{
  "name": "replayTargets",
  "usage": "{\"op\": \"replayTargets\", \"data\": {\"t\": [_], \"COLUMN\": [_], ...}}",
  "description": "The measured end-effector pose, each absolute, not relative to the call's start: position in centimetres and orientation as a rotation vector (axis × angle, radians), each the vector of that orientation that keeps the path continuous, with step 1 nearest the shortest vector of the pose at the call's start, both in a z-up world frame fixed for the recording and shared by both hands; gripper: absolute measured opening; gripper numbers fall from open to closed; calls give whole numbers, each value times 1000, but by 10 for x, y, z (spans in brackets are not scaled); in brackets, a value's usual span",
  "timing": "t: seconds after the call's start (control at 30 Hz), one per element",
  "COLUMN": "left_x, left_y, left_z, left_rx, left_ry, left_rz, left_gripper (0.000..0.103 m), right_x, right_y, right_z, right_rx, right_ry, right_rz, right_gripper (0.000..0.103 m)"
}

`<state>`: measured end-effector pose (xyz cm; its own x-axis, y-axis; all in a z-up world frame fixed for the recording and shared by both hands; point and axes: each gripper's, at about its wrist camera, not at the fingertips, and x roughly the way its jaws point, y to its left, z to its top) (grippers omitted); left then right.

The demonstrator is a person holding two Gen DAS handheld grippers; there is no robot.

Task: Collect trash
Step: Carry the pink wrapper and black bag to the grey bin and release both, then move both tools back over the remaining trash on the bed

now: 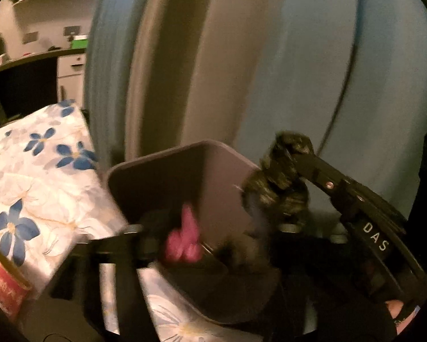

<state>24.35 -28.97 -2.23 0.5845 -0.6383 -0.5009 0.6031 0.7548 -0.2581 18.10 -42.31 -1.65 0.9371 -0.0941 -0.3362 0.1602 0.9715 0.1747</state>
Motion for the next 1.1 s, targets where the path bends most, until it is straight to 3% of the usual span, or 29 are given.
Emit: {"op": "replayTargets", "data": {"t": [0.03,0.07,0.1,0.27,0.5,1.1], "left_x": [245,245,245,241,211,111], "left_y": [-286,-282,-279,-257,-212,-29], "left_z": [-23,-22,-22,-20,-12,-12], "left_rx": [-73,-82,-83,-67,-61,-87], "left_ry": [605,604,608,586,526,438], "left_rz": [-713,-705,-690,-558,-388,68], "left_gripper": [77,78,81,95,97,97], "right_x": [181,180,179,169,138,104], "right_y": [-424,-424,-425,-423,-413,-291], "right_z": [-16,-16,-16,-9,-2,-16], "right_rx": [203,207,207,206,225,162], "right_ry": [333,328,322,297,256,308], "right_rz": [-130,-126,-128,-132,-147,61], "right_gripper": [15,32,39,43,71,76]}}
